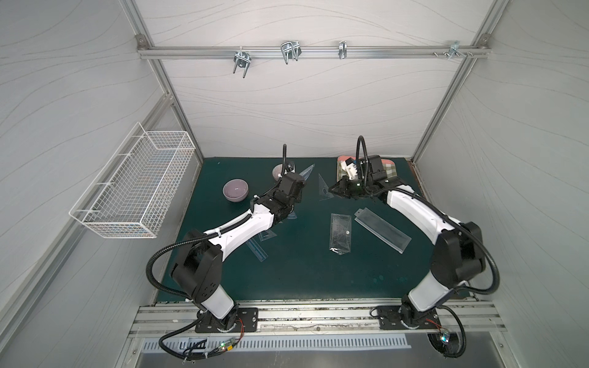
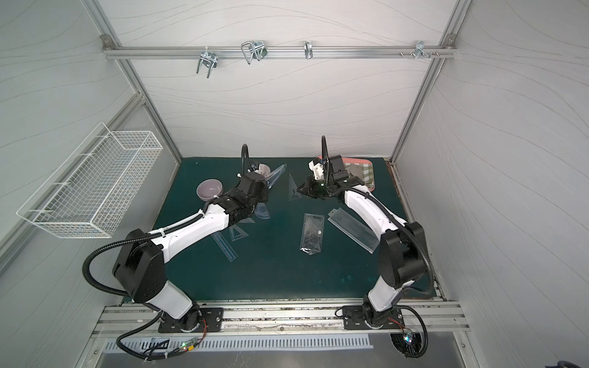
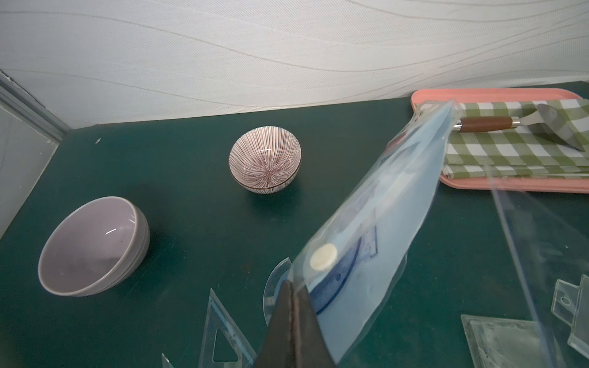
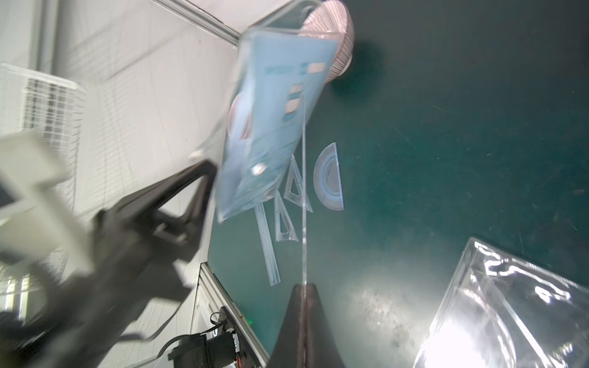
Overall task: Open the ruler set and take out the ruler
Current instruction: Place the ruler at the center of the board.
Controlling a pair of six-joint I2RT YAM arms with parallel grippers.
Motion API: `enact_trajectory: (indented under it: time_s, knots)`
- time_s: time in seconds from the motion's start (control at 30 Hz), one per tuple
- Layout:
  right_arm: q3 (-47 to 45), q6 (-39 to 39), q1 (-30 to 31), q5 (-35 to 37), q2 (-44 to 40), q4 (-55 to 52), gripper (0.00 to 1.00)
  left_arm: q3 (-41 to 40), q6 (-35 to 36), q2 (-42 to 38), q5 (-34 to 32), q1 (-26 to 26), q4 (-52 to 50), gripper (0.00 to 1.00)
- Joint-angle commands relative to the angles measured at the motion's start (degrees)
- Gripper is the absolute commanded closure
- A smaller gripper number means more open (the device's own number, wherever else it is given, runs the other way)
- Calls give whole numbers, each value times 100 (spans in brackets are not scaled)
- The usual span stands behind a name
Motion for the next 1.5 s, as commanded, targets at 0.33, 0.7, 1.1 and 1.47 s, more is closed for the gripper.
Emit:
enact_trajectory:
  time_s: [0.33,0.7,1.1,1.47]
  knots:
    - [1204,37,-128,-546,2458,950,99,114,-36,-805,157,47,-448,100]
    - [2007,76,-114,-586,3424,618,98,217,-97,-603,264,50,-540,100]
    - [1416,-460,-114,239,2348,-243,71,284,-642,-58,485,59,-803,100]
    - [857,-65,421,-141,683,65,79,249,-1799,148,1872,180,-853,100]
